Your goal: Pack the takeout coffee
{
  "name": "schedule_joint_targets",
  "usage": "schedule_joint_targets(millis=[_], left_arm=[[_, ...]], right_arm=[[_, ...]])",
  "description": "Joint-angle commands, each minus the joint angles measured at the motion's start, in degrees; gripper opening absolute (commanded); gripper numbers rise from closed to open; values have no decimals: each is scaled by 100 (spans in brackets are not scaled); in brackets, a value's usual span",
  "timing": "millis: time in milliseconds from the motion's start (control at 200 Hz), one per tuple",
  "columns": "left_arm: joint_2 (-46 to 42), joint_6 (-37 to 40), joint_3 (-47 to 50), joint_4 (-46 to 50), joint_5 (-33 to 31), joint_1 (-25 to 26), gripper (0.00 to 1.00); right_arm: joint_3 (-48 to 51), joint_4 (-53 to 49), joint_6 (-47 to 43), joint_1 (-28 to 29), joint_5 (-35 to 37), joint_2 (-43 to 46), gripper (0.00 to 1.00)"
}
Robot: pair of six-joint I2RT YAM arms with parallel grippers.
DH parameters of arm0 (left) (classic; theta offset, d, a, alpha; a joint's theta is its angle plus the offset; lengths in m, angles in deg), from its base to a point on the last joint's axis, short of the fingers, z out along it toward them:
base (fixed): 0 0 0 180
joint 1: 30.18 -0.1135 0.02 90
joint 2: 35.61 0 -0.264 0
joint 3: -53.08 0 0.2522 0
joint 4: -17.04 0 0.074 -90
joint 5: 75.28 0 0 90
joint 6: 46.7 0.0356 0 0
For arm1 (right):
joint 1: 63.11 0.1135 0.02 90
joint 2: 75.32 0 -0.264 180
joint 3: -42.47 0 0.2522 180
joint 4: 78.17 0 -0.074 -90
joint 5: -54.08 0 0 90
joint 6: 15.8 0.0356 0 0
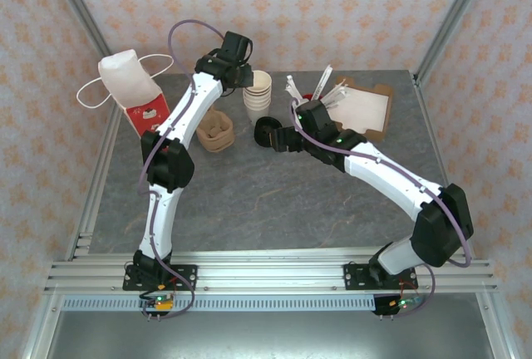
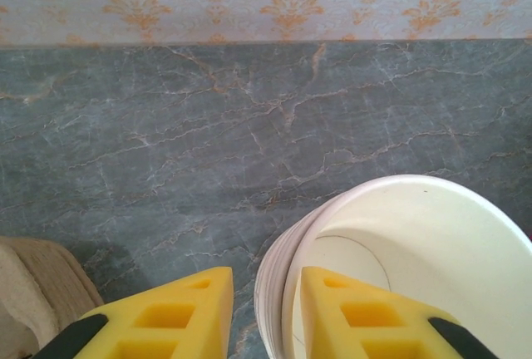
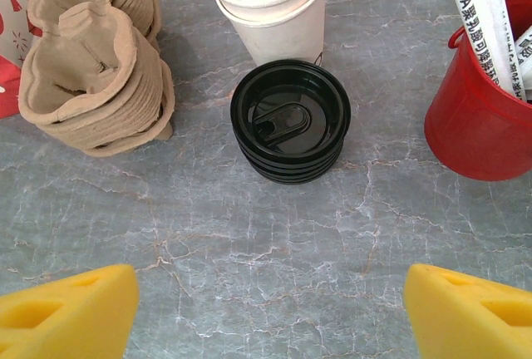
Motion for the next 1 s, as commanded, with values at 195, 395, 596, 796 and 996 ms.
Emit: schedule_joint_targets(millis=[195, 395, 596, 796, 996], left_arm=[[132, 30, -261, 166, 81, -44, 24], [176, 22, -294, 193, 121, -53, 22], [219, 2, -334, 204, 182, -67, 18], [261, -7, -392, 236, 223, -62, 18], [259, -13, -403, 239, 226, -62, 15]], right_arm=[[-134, -113, 48, 38, 44, -92, 84], [-146, -109, 49, 38, 38, -105, 84], [-134, -127, 55, 38, 36, -118, 84], [-138, -130, 57, 38, 27, -103, 84], [-138, -126, 62, 38, 20, -128, 84]])
